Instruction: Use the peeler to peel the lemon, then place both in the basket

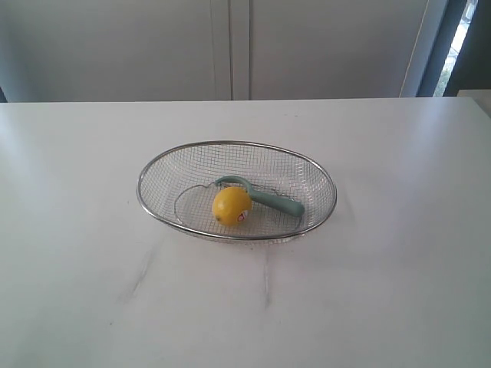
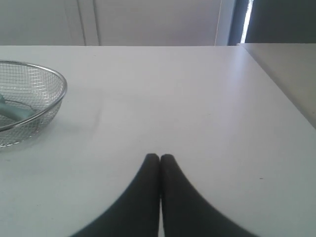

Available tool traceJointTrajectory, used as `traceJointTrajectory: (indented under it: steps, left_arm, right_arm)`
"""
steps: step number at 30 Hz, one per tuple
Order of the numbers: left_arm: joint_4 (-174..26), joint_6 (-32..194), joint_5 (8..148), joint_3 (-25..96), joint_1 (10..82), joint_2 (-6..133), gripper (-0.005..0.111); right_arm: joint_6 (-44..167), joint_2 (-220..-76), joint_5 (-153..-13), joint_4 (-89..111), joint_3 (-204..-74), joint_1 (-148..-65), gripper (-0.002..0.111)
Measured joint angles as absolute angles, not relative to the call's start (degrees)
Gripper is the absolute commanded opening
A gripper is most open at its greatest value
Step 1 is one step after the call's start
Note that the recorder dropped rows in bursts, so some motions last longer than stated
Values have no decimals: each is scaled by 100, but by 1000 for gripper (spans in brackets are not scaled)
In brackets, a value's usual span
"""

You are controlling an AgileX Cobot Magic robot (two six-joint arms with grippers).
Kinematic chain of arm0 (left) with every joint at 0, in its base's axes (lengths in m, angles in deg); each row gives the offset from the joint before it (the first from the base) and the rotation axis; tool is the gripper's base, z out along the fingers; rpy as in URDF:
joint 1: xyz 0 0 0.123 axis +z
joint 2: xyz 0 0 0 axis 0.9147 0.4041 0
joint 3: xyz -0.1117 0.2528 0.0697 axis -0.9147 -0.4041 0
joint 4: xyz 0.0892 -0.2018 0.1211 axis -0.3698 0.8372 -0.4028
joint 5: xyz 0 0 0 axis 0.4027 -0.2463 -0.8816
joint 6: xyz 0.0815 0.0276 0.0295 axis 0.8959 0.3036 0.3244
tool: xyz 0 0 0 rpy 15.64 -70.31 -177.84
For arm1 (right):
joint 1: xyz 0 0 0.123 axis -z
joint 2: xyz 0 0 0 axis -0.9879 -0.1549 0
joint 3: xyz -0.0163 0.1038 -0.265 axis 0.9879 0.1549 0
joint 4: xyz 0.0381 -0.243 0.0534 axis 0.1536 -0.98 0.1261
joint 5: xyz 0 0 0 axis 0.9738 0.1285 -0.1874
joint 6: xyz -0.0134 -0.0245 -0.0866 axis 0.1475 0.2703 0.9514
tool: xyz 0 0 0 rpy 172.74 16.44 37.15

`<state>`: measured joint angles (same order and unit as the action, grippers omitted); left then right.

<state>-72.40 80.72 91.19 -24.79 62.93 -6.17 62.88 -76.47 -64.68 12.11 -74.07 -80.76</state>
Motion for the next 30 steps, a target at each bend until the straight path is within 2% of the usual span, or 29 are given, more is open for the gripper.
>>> traceJointTrajectory:
  steps: [30]
  left_arm:
    - [-7240,8072,9119,-2479,6293,-617,0]
  right_arm:
    - [6326,-7647,-6468,1211,-7407,-8181,0]
